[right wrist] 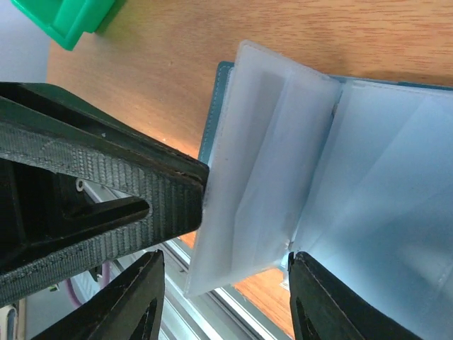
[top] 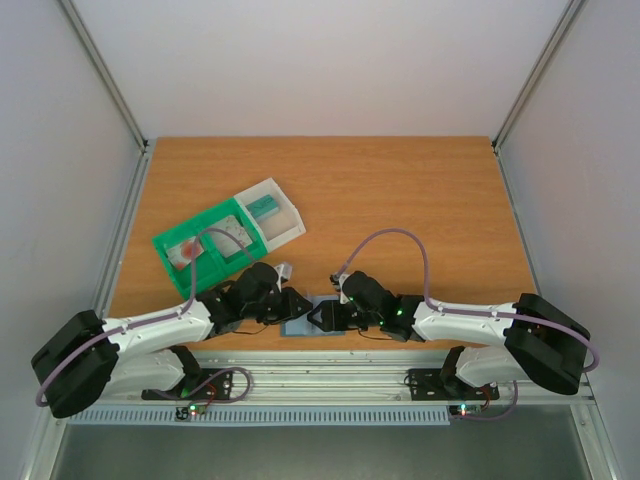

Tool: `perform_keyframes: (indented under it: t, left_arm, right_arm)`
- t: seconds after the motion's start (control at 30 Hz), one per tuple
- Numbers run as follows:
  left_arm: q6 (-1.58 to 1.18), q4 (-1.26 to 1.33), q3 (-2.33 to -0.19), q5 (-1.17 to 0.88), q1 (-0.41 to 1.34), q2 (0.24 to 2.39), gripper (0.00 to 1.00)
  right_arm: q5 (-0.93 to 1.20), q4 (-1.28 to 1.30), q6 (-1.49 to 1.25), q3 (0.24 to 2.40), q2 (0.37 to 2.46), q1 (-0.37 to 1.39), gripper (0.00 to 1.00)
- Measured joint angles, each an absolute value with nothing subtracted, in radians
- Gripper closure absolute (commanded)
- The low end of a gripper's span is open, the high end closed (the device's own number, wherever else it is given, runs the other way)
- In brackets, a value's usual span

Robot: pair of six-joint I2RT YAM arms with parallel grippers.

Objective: Take the credit cards out of the card holder

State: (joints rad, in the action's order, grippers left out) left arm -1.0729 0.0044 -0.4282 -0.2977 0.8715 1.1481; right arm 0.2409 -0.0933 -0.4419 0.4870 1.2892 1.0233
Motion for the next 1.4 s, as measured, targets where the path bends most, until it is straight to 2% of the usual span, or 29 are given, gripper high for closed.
perform_keyframes:
  t: [0.13,0.43,0.57,0.93,1.23,1.3,1.4]
  left_arm:
    - [-1.073,0.009,-0.431,-0.298,0.875,1.153,0.83]
    - [-1.073,0.011,-0.431,-0.297,0.881,1.155,0.79]
    - [-1.073,0.007,-0.431,-0.287,0.881,1.155,0.77]
    - [-1.068,-0.076,-0.432,-0.241,0.881,1.102,0.75]
    - [-1.055,-0.221,-0.447,-0.162,0.881,0.996,0.71]
    - [-1.05,-0.233,-0.447,-0.156,0.882,0.994,0.73]
    - [-1.042,-0.236,-0.447,-0.152,0.882,1.003,0.8]
  right_arm:
    - [0.242,-0.106,-0.445,0.487,1.29,1.03,0.53]
    - [0.237,-0.101,-0.452,0.487,1.31,1.034,0.76]
    - [0.233,-0.094,-0.451,0.487,1.31,1.034,0.81]
    - [0.204,-0.05,-0.451,0.487,1.309,1.034,0.79]
    - [0.099,0.165,-0.442,0.506,1.2,1.034,0.74]
    - [0.086,0.194,-0.435,0.526,1.172,1.034,0.74]
    - [0.085,0.197,-0.426,0.554,1.165,1.034,0.75]
